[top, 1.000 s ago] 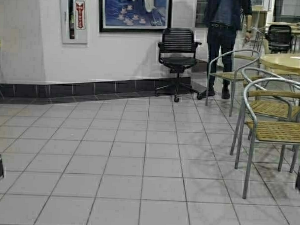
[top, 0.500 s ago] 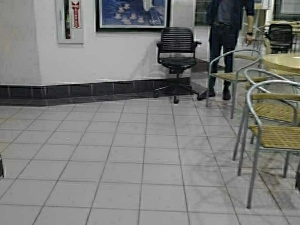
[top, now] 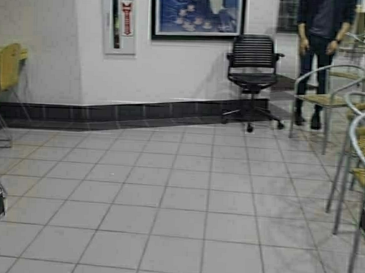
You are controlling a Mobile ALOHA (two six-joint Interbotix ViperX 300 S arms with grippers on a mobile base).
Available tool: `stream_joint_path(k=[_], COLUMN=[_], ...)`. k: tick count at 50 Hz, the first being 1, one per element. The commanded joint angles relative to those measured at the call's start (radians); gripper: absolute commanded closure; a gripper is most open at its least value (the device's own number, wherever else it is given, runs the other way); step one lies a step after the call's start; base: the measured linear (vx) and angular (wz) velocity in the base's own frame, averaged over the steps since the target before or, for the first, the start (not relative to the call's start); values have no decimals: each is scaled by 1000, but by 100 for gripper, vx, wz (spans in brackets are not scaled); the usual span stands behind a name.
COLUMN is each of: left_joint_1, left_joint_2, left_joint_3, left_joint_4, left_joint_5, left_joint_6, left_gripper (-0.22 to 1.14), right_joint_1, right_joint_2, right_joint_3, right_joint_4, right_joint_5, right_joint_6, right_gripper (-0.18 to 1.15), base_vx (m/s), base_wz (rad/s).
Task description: Push the chairs under the table
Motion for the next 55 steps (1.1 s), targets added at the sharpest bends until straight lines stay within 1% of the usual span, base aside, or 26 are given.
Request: stream_joint_path(k=[1, 16, 34, 44, 55], left_joint_1=[-2, -2, -2, -2, -2], left_joint_2=[14, 14, 9, -32, -37], left_joint_3=[-6, 2, -5, 0, 3], left_joint_4=[3, 3, 3, 2, 2], left_joint_5=[-12, -12, -18, -18, -14], left_joint_6=[2, -6, -14, -25, -32], left_gripper=[89, 89, 89, 89, 89], right_joint_1=[-3, -2, -2, 0, 0], right_joint_2=[12, 25, 20, -46, -81], right_joint_3=[-28, -29, -23, -8, 2], right_joint_4=[0, -2, -2, -2, -2], right_joint_5=[-5, -6, 5, 66, 66], right_joint_6=[2, 41, 48, 48, 46], right_gripper=[92, 92, 92, 92, 92], base_vx=[31, 30, 27, 24, 20], base_wz=[21, 24, 42, 47, 47])
